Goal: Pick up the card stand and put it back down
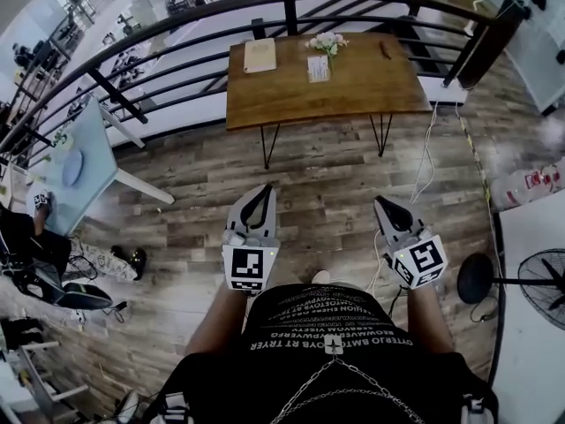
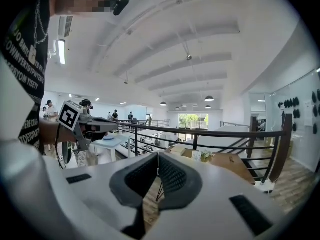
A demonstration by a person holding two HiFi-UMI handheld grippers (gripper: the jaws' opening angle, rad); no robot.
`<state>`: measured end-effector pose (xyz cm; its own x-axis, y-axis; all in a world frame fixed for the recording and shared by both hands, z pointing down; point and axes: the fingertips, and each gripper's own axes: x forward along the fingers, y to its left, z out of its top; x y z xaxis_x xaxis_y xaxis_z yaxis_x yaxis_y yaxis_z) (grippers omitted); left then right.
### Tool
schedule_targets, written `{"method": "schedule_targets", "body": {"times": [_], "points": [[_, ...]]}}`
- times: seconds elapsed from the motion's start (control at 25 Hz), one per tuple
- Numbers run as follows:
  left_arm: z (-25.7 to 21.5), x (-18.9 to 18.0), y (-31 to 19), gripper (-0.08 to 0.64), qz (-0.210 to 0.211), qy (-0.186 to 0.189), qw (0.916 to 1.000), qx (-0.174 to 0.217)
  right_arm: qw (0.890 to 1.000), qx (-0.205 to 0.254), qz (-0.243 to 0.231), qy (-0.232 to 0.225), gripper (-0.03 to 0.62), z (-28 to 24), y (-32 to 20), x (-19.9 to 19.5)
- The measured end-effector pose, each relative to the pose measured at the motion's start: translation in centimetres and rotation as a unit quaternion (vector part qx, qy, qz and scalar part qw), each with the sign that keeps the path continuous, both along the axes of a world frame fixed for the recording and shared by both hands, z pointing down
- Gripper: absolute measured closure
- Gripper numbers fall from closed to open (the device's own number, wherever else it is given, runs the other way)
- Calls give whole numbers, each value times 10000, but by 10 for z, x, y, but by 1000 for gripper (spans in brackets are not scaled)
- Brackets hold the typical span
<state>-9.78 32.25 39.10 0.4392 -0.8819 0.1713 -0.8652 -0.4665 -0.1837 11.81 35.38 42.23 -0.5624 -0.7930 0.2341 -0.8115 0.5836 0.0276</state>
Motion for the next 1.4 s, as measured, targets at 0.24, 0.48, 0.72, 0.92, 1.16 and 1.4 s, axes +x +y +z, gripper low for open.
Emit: {"method": "schedule_targets", "body": {"times": [0.24,0.48,0.72,0.92,1.16,1.4], "points": [[19,-12,-9,531,-108,-12,9997,-236,9999,-110,-69,-81,576,9,-19,-6],[17,-14,-45,531,-47,-28,9997,-241,9999,-89,-13,-141,575,6,-55,-11],[17,-13,-90,531,115,-53,9995,-281,9998,-180,38,-116,576,9,-93,-18],[23,-14,-128,531,232,-55,9990,-369,9997,-210,119,-68,576,9,-127,-24],[20,-18,-173,531,339,-12,9988,-345,9994,-256,217,24,576,7,-167,-28],[19,-34,-212,531,433,34,9984,-350,9994,-183,280,84,577,-2,-204,-46]]}}
